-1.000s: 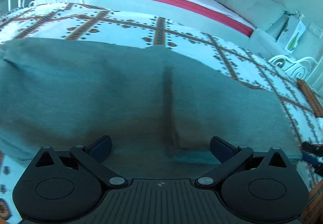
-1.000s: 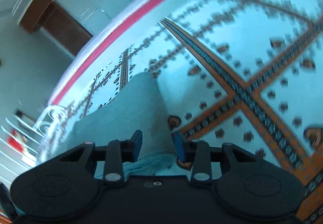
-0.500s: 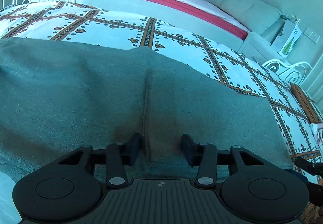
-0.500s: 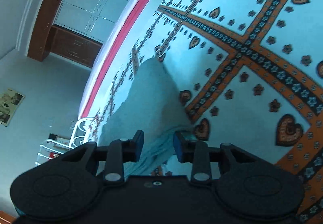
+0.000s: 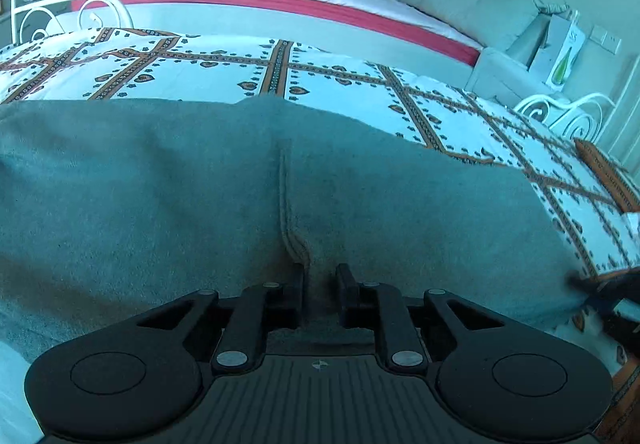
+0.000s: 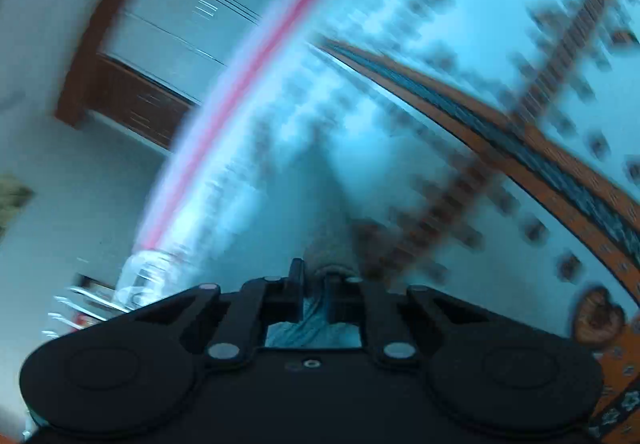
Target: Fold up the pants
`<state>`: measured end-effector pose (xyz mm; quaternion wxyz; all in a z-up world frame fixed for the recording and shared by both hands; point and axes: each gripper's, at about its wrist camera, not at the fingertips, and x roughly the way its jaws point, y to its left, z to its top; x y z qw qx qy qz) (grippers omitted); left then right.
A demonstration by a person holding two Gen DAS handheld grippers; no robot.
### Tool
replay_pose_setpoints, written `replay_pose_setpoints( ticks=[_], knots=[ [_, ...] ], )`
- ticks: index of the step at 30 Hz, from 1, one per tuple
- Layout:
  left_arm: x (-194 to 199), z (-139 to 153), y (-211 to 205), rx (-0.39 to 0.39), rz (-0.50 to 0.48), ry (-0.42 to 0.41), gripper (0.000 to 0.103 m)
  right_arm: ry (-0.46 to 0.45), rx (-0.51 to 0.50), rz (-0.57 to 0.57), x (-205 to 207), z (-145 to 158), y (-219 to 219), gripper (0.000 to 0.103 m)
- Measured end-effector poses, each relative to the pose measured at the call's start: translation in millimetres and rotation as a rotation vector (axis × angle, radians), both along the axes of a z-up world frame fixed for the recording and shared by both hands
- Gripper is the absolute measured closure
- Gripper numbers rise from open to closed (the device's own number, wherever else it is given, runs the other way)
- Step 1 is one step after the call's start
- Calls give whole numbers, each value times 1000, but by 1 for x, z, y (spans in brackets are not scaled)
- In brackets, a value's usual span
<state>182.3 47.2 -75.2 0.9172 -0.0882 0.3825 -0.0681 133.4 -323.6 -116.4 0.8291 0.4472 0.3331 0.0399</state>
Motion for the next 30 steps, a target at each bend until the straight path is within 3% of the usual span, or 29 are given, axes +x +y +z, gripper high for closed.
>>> replay_pose_setpoints(
  ticks=[2, 3, 5, 7, 10, 12, 13, 14, 15, 17, 18, 20, 22, 25, 27, 30],
  knots=[
    [-3, 4, 2, -13, 7, -5, 85, 1, 82, 1, -2, -8, -9, 101],
    [-5, 6, 3, -11, 12, -8, 85, -5, 77, 7, -5, -1, -9, 98],
    [-11, 12, 3, 17, 23, -27, 85, -11, 26, 30, -12, 19, -6, 90],
    [-15, 18, 6, 37, 39, -49, 85, -18, -33, 55, -21, 43, -3, 90],
    [-11, 23, 1, 96, 17, -91, 82, -119, -203, 137, -16, 80, 8, 90],
    [-1, 20, -8, 141, -1, -102, 61, -158, -360, 225, 5, 92, 27, 90],
    [4, 16, -12, 153, -1, -92, 39, -160, -448, 267, 21, 91, 37, 90],
    [12, 9, -15, 166, -13, -51, 31, -157, -518, 303, 35, 88, 45, 90],
    [19, 0, -14, 160, -15, -1, 31, -135, -576, 339, 48, 80, 48, 91],
    [23, 2, -6, 97, 13, -9, 34, 29, -647, 394, 79, 55, 50, 99],
    [26, 11, -4, 81, 15, -41, 39, 42, -631, 402, 86, 51, 47, 99],
    [33, 24, -5, 107, 11, -117, 40, -59, -626, 375, 85, 69, 44, 93],
    [51, 22, -2, 95, 17, -108, 40, -143, -640, 359, 91, 82, 48, 91],
    [77, -4, -1, 79, 12, -8, 40, -121, -691, 392, 117, 74, 56, 92],
    [76, -8, -7, 100, 12, -46, 36, -11, -709, 428, 138, 48, 57, 92],
    [75, -1, -10, 103, 17, -48, 36, -58, -713, 422, 131, 55, 56, 91]
  ],
)
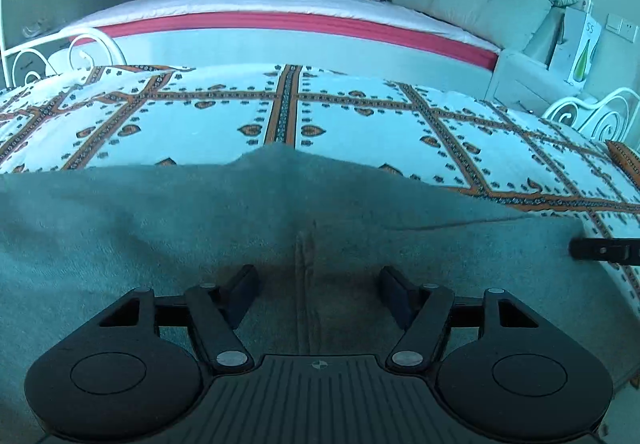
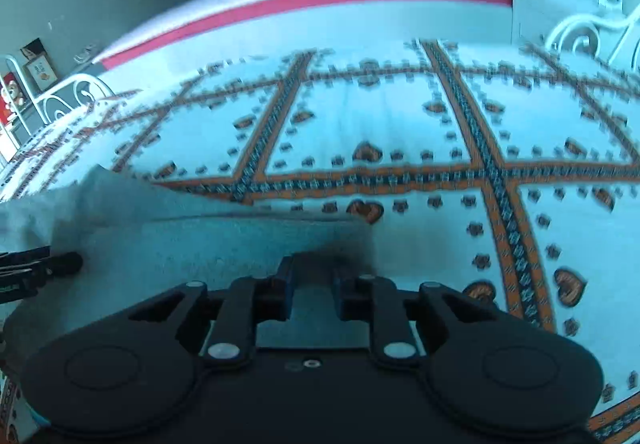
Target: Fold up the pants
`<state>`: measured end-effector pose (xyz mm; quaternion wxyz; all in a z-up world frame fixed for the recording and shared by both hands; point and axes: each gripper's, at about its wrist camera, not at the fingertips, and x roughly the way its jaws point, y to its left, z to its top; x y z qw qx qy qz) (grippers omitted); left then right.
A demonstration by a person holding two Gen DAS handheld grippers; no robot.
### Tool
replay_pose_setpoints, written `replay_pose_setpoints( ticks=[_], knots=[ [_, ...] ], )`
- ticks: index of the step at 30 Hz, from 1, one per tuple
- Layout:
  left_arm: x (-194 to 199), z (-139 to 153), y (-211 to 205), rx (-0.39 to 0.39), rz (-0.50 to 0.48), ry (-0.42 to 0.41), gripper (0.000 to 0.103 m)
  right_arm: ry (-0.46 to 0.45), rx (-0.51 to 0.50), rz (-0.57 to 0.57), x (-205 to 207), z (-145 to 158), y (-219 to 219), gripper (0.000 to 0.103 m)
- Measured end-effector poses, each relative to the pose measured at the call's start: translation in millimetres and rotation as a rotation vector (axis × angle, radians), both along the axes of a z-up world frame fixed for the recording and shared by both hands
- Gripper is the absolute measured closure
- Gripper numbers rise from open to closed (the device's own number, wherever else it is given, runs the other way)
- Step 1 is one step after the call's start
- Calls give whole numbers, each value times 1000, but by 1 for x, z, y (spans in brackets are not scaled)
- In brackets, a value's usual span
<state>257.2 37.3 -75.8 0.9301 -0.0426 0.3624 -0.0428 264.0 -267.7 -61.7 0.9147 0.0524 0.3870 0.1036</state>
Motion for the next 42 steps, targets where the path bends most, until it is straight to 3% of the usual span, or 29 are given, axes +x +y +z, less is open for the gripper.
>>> replay_pose_setpoints(
  ticks=[4, 8, 11, 16, 20, 23, 27, 30, 32, 34, 38, 40, 42],
  knots=[
    [-17, 6, 11, 19, 7, -3, 34, -41, 46, 17, -23, 24, -5, 86],
    [-51, 22, 30, 62, 4, -32, 22, -36, 26, 74, -41, 39, -5, 80],
    [-82, 42, 62, 36, 19, -90, 13, -61, 0, 91, -61, 44, -4, 67],
    [-115, 53, 151, -67, 181, -38, 13, -46, 15, 106, -81, 41, -1, 66],
    [-122, 42, 221, -172, 354, -3, 13, -36, 26, 111, -81, 37, 7, 66],
    [-110, 21, 255, -210, 425, 45, 13, -26, 22, 119, -80, 33, 16, 66],
    [-88, -16, 286, -326, 465, 86, 14, -36, 43, 138, -84, 31, 33, 65],
    [-80, -33, 294, -395, 445, 19, 14, -50, 113, 177, -86, 34, 60, 65],
    [-82, -34, 302, -467, 473, -21, 57, -46, 148, 209, -86, 34, 87, 65],
    [-88, -27, 307, -532, 461, -69, 63, -47, 157, 248, -87, 31, 119, 66],
    [-96, -4, 293, -476, 407, -122, 64, -64, 119, 319, -94, 23, 170, 65],
    [-94, -10, 293, -427, 423, -63, 64, -7, 0, 335, -93, 3, 195, 65],
    [-91, -23, 301, -428, 459, 5, 64, -29, -34, 349, -97, -9, 201, 59]
  ],
)
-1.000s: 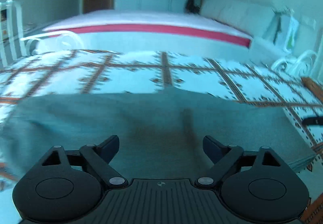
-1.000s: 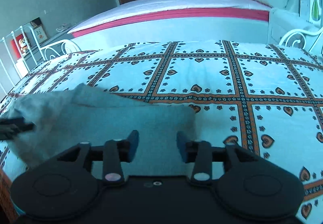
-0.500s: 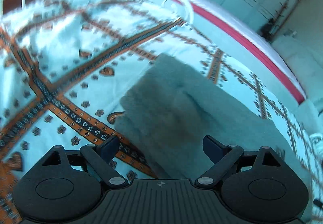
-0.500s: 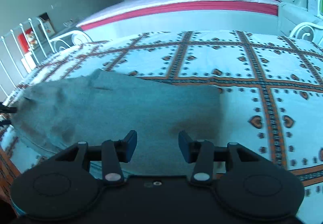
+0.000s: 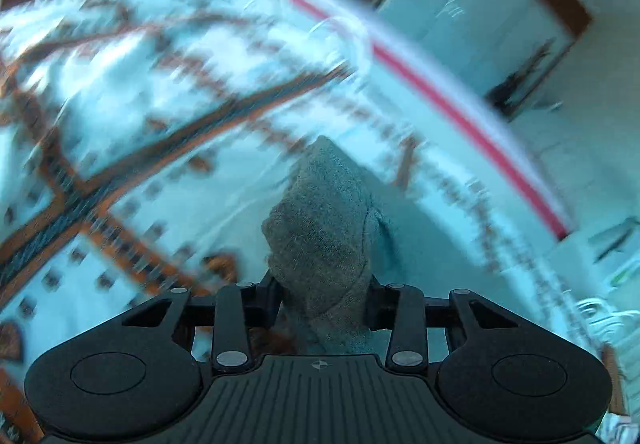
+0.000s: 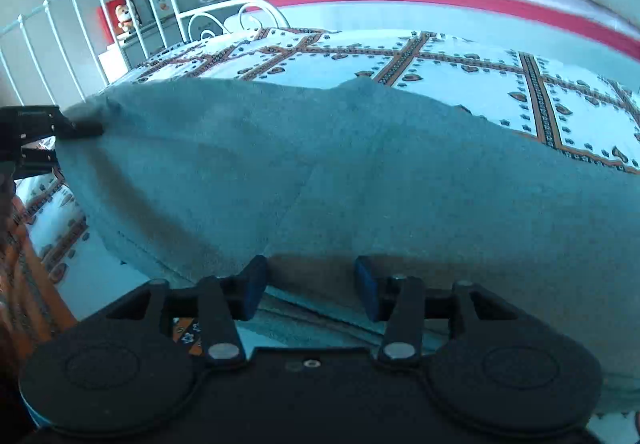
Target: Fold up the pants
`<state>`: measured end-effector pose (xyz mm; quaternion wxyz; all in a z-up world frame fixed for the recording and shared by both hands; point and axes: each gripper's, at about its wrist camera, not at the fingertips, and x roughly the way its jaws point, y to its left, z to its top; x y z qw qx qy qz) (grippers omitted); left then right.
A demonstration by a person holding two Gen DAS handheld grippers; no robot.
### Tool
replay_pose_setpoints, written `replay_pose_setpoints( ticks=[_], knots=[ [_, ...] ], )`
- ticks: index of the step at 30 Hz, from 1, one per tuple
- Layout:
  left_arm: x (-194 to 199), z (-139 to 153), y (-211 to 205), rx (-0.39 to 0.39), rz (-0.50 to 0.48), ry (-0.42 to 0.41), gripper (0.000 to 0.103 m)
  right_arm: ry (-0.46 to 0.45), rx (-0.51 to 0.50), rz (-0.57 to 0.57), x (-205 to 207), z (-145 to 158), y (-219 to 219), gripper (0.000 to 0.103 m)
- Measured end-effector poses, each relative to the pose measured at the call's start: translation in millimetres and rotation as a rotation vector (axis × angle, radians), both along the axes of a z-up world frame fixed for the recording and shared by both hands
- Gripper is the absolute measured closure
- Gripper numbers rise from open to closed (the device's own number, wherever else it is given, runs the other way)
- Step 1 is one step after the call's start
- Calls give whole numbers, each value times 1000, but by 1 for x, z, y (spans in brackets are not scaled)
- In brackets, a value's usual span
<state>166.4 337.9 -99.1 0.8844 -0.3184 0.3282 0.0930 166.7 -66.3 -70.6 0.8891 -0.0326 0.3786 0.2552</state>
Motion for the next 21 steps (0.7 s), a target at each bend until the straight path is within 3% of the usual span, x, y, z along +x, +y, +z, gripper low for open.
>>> replay_pose_setpoints(
  ticks=[2, 7, 10, 21],
  knots=[
    [-2, -2, 6, -34, 4, -17, 63, -23, -46, 14, -6, 1, 6, 58],
    [-9, 1, 3, -22, 5, -37, 63, -12, -102, 22, -8, 5, 14, 58],
    [-13, 1, 2, -20, 1, -33, 63, -54, -162, 21, -12, -2, 24, 55],
    [-18, 6, -2, 13, -16, -30, 63, -52, -164, -45, -10, -5, 31, 49]
  ],
)
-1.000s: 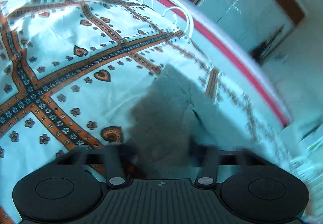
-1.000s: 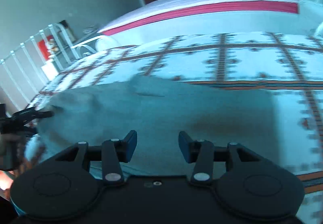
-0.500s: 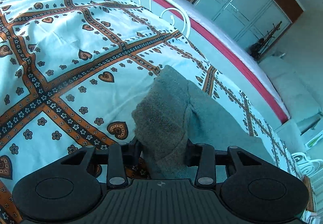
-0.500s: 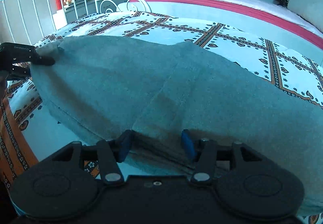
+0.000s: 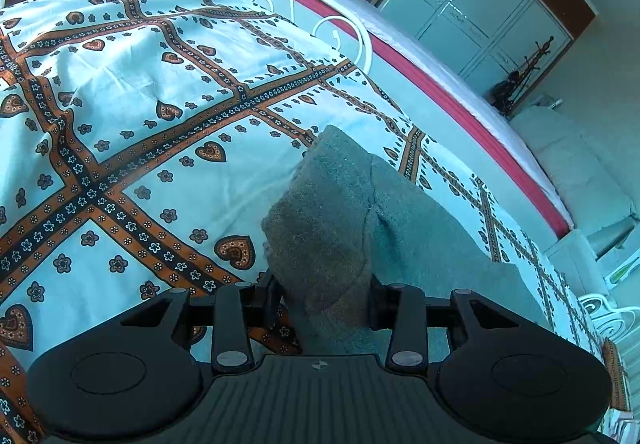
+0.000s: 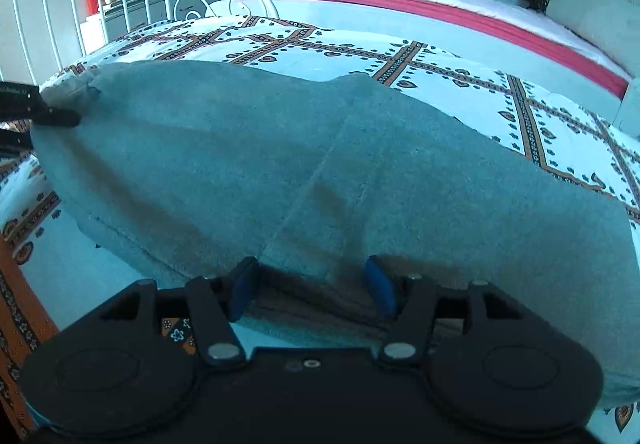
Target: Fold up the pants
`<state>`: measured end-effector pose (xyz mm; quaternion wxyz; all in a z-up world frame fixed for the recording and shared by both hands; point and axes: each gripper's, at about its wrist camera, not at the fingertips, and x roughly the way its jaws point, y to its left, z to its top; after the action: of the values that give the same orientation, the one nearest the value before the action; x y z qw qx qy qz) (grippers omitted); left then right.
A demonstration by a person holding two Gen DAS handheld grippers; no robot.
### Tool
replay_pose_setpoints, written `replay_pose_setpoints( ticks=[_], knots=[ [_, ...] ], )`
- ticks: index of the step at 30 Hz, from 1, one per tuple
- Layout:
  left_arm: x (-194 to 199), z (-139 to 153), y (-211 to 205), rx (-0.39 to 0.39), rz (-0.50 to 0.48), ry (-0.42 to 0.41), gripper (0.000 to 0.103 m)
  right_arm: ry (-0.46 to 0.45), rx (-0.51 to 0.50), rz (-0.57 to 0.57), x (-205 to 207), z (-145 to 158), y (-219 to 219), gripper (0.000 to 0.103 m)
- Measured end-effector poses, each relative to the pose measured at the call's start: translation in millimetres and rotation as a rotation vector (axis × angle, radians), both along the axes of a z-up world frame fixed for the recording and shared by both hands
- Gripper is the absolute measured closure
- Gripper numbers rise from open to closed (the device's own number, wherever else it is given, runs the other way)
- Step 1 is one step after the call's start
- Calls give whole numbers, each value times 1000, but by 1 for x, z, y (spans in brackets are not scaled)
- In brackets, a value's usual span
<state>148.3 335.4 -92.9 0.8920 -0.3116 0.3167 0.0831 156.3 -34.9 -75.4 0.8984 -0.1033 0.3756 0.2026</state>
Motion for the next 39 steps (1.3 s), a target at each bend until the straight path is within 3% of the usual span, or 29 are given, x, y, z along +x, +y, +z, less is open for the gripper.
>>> replay_pose_setpoints(
  ticks=[3, 4, 6, 9, 13, 16, 18, 21, 22, 24, 26, 31, 35, 39],
  knots=[
    [-2, 15, -9, 48, -2, -40, 65, -17, -2, 8, -1, 4, 0, 49],
    [-2, 27, -18, 92, -19, -69, 67, -36, 57, 4, -4, 14, -9, 59],
    [-2, 58, -46, 201, -72, -136, 67, -109, 198, 14, -13, 38, -39, 57],
    [3, 99, -110, 294, -184, -277, 68, -136, 225, -27, -4, 65, -87, 53],
    [25, 123, -224, 367, -408, -368, 68, -108, 285, -189, 21, 88, -171, 52],
    [45, 122, -315, 393, -582, -394, 68, -124, 341, -327, 21, 95, -233, 50],
    [60, 110, -378, 355, -716, -370, 66, -109, 398, -402, 16, 90, -268, 49],
    [71, 87, -432, 288, -819, -292, 47, -78, 476, -479, 8, 70, -309, 44],
    [67, 84, -434, 290, -812, -296, 40, -50, 508, -510, 6, 62, -320, 43],
    [61, 84, -423, 323, -775, -291, 39, 35, 635, -560, 8, 51, -338, 45],
    [53, 84, -406, 333, -748, -263, 39, 46, 722, -539, 11, 49, -341, 46],
    [42, 84, -359, 387, -664, -216, 39, 133, 726, -472, 23, 38, -310, 49],
    [44, 76, -338, 396, -643, -190, 39, 126, 644, -450, 17, 37, -294, 50],
    [42, 72, -331, 411, -637, -157, 39, 132, 686, -424, 9, 39, -295, 53]
  ],
)
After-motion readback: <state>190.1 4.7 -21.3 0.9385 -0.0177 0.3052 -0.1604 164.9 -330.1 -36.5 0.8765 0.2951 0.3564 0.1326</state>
